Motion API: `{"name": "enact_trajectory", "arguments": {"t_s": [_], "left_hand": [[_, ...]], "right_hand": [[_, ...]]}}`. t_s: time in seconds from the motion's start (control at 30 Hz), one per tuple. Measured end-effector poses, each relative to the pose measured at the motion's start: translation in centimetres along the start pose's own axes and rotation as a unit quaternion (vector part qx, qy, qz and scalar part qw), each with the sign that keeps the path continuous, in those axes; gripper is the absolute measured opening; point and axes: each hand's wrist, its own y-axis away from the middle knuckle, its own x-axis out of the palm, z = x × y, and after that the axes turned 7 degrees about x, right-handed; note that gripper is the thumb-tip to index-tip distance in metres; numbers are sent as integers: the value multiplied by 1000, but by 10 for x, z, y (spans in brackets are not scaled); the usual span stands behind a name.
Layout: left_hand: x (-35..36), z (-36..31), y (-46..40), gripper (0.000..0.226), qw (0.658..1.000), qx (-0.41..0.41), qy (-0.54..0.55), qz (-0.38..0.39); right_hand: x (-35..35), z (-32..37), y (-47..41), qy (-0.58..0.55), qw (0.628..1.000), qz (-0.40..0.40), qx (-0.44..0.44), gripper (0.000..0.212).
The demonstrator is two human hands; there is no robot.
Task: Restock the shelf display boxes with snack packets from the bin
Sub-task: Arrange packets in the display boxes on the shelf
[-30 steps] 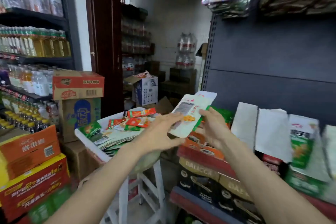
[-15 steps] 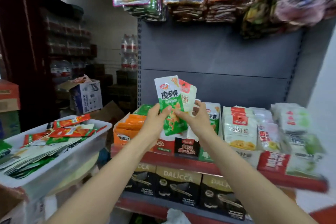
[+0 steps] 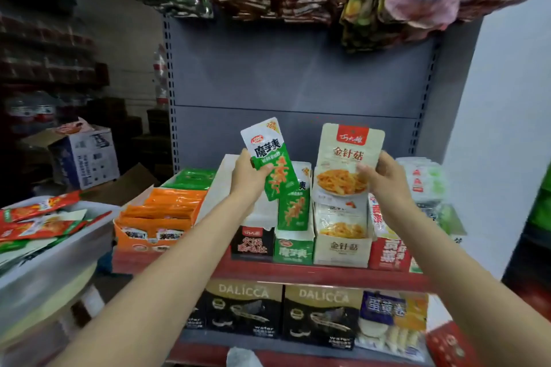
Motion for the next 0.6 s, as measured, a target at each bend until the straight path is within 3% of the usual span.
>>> {"name": "enact_trajectory", "arguments": {"t_s": [0.07, 0.13, 0.3, 0.37, 0.5, 0.6], "left_hand": [[12, -2, -3, 40, 1000, -1, -8, 20], [21, -6, -4, 66, 998, 7, -48, 36], [24, -13, -6, 108, 990, 94, -96, 43], [24, -11, -10, 108, 985, 113, -118, 60], [24, -5, -7, 88, 958, 134, -209, 147], [32, 5, -2, 74, 933, 138, -274, 186]], "right_hand": [[-8, -3, -6, 34, 999, 9, 7, 24], [-13, -5, -11, 63, 998, 8, -2, 27], [-25, -6, -17, 106, 994, 14, -25, 38], [-28, -9, -18, 117, 992, 38, -39, 48], [-23, -22, -16, 230, 967, 80, -72, 87], [-14, -26, -15, 313, 945, 52, -81, 74]]}}
